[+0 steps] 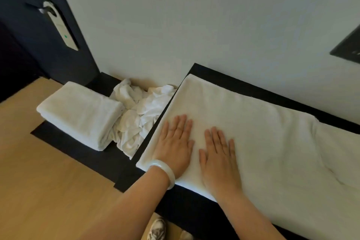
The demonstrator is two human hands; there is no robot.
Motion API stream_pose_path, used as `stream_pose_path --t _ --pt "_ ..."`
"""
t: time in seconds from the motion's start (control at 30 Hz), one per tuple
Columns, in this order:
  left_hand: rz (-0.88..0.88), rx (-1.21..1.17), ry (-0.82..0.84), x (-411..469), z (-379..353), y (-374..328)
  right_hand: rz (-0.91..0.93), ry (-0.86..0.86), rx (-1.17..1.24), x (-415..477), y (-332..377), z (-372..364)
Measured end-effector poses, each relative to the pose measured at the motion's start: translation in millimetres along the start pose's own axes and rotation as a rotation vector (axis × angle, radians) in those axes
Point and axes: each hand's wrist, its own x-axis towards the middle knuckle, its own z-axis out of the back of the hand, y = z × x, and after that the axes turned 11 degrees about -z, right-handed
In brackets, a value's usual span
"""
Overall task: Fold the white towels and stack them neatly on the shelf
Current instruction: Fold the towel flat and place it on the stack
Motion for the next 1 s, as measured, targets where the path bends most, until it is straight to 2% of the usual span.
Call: stream_pose_path --t 0.13,0.23,0.3,0.37,0.47,0.6,0.7,0.8,0.87,0.93,1.0 --pt "0.017 0.007 -0.022 -1.4 -3.5 3.7 -0.209 -0.008 -0.094 -21.8 -81.1 15.8" --pt "-0.007 -0.022 -0.026 -1.7 -5.2 5.3 -0.469 -0.004 -0.101 -40.9 -138.0 31.7" --pt "-0.018 -0.043 -0.019 -2.1 -4.9 6.5 -0.629 0.027 -0.097 -52.2 -156.5 38.8" --pt "-0.002 -0.027 -0.005 -0.3 -4.4 4.5 -0.711 0.048 -0.103 -54.9 -159.4 41.9" --pt "0.016 -0.047 -0.007 10.0 5.2 -15.7 -0.641 0.037 -0.087 -47.3 -143.2 39.5" --pt "-0.296 -0.024 -0.027 45.3 5.6 -85.2 -0.4 0.07 -0.019 -36.5 -126.4 32.9" --pt "-0.439 0.006 0.014 65.3 -11.8 -122.8 -0.369 0.049 0.003 -42.2 -158.7 34.4" --pt "-0.47 0.052 -0.019 72.5 -31.3 -122.0 -0.454 -0.005 -0.006 -70.1 -217.8 45.6" --pt "-0.467 0.09 -0.009 71.9 -35.7 -116.7 -0.423 -0.001 -0.033 -91.3 -248.8 53.3" --pt "-0.46 0.065 0.012 72.6 -36.2 -115.9 -0.336 0.036 0.089 -102.0 -266.5 59.4" --pt "-0.466 0.04 0.02 72.7 -36.9 -114.6 -0.364 0.01 0.397 -103.7 -275.1 70.7"
